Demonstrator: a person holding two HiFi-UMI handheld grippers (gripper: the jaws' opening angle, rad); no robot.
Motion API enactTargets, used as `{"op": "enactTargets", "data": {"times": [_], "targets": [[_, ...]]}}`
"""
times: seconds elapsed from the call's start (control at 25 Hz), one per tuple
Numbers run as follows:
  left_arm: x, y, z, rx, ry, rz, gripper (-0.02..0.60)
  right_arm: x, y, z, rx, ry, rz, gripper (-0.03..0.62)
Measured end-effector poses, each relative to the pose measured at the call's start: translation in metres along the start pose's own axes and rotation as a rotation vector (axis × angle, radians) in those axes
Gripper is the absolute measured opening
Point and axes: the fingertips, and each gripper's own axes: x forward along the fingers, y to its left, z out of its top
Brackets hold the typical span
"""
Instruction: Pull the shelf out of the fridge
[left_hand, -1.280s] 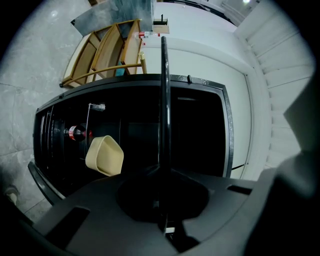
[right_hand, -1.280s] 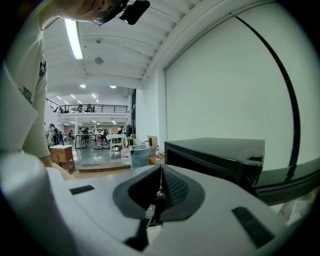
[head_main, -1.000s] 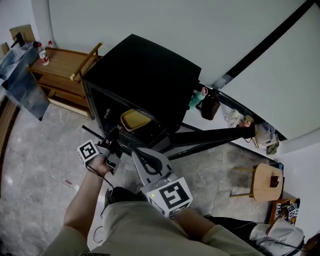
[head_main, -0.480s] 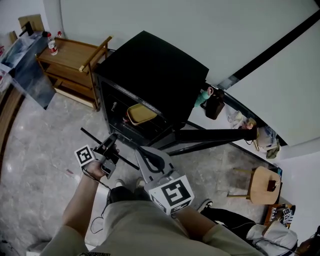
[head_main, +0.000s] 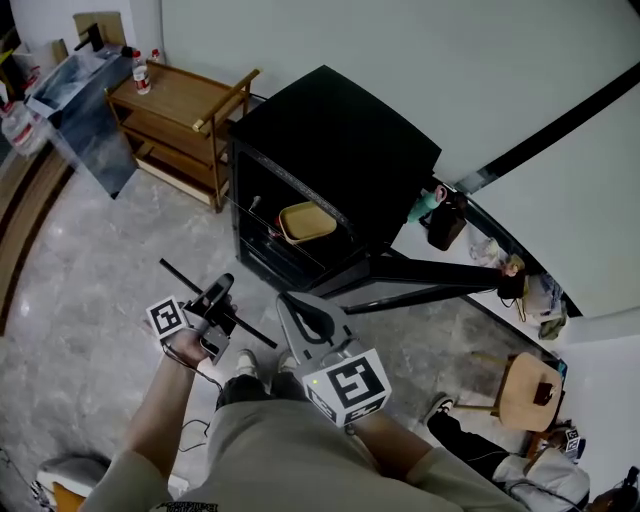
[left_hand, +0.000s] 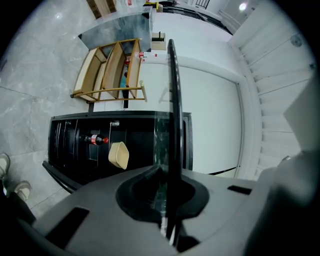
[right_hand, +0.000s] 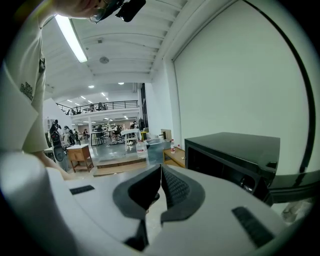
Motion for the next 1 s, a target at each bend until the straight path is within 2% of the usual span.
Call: {"op": "enactTargets", "data": {"times": [0.24, 0.52, 0.72, 1.0], "targets": [[-0.032, -0.023, 0.006, 0.010, -0.076, 0.007, 0.012, -0.004, 0.007, 0.012, 0.001, -0.011, 0.048, -0.003], [-0.068, -0.069, 0.031, 0.032, -0.228, -0.012, 0.012, 0.007, 0.015, 0.042, -0.027, -0.064, 0.100, -0.003], [-0.079, -0.128, 0.047, 0.113, -0.307, -0.041, 0.012, 0.007, 0.016, 0.070, -0.048, -0.126, 0.121, -0.003], [-0.078, -0.218, 0.055, 0.210, -0.367, -0.123, 0.012, -0.013, 0.022, 0.127, -0.017, -0.259, 0.175, -0.003]]}}
